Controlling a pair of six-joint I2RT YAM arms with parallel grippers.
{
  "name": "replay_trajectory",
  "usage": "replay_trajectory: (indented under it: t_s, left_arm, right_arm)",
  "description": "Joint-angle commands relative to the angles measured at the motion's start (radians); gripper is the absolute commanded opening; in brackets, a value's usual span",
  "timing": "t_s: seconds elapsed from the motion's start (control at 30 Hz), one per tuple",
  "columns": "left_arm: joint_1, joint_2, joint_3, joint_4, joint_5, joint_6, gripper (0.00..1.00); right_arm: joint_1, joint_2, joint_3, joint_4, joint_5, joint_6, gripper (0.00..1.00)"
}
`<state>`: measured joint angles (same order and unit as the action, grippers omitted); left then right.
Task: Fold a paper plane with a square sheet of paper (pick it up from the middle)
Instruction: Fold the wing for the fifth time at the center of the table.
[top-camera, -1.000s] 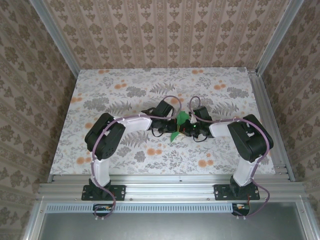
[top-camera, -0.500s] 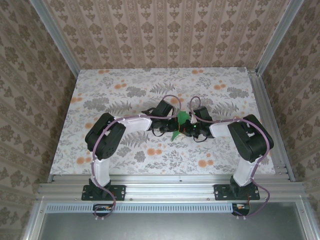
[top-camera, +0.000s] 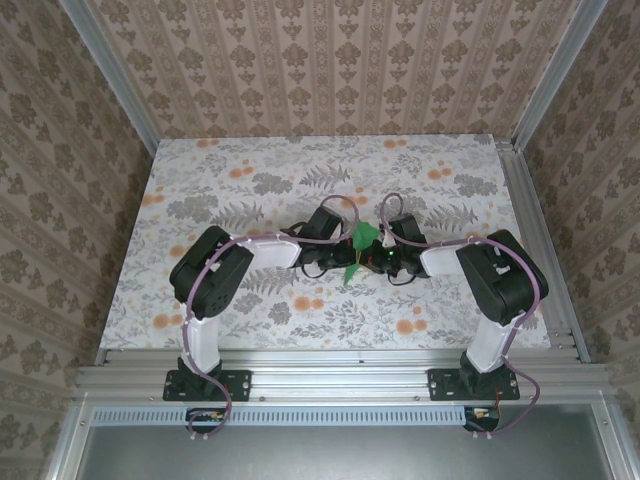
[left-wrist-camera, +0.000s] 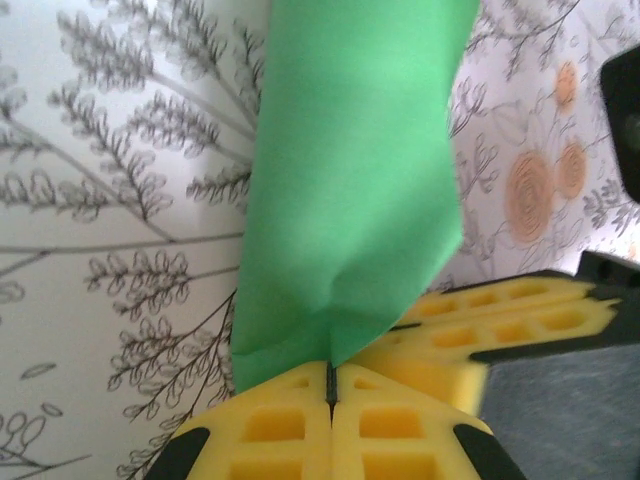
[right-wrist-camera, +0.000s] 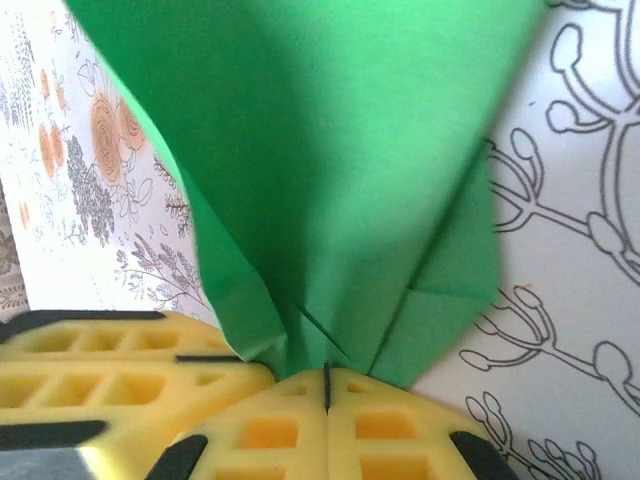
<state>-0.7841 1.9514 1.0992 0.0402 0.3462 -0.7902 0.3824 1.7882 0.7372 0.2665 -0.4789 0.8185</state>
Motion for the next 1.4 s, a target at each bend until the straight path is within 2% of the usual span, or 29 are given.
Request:
replay_trajectory:
  t_s: [0.0,0.4,0.7,0.9,1.13,1.37]
  left_arm:
    - [0.006,0.008,-0.033,0.027,0.035,-0.016,0.0]
    - [0.021,0.014,-0.047,0.066,0.057,-0.027,0.0]
    - [0.025,0.014,-0.044,0.06,0.053,-0.007,0.0]
    - [0.025,0.011,-0.033,0.058,0.059,0.006,0.0]
    - [0.025,0.002,-0.032,0.056,0.059,0.018,0.0]
    - [0.023,0.007,-0.021,0.049,0.067,0.031,0.0]
  right_arm:
    - [0.0,0.003,-0.037,-0.031,0.026,0.019,0.0]
    - [-0.002,-0.005,-0.045,0.014,0.015,0.051,0.0]
    - [-0.019,-0.092,-0.047,0.052,-0.004,0.076,0.0]
    - [-0.036,-0.091,-0.054,0.13,-0.044,0.125,0.06]
    - [-0.038,-0.045,-0.039,0.124,-0.059,0.144,0.23]
    - [-0.038,-0.008,-0.022,0.142,-0.089,0.146,0.25]
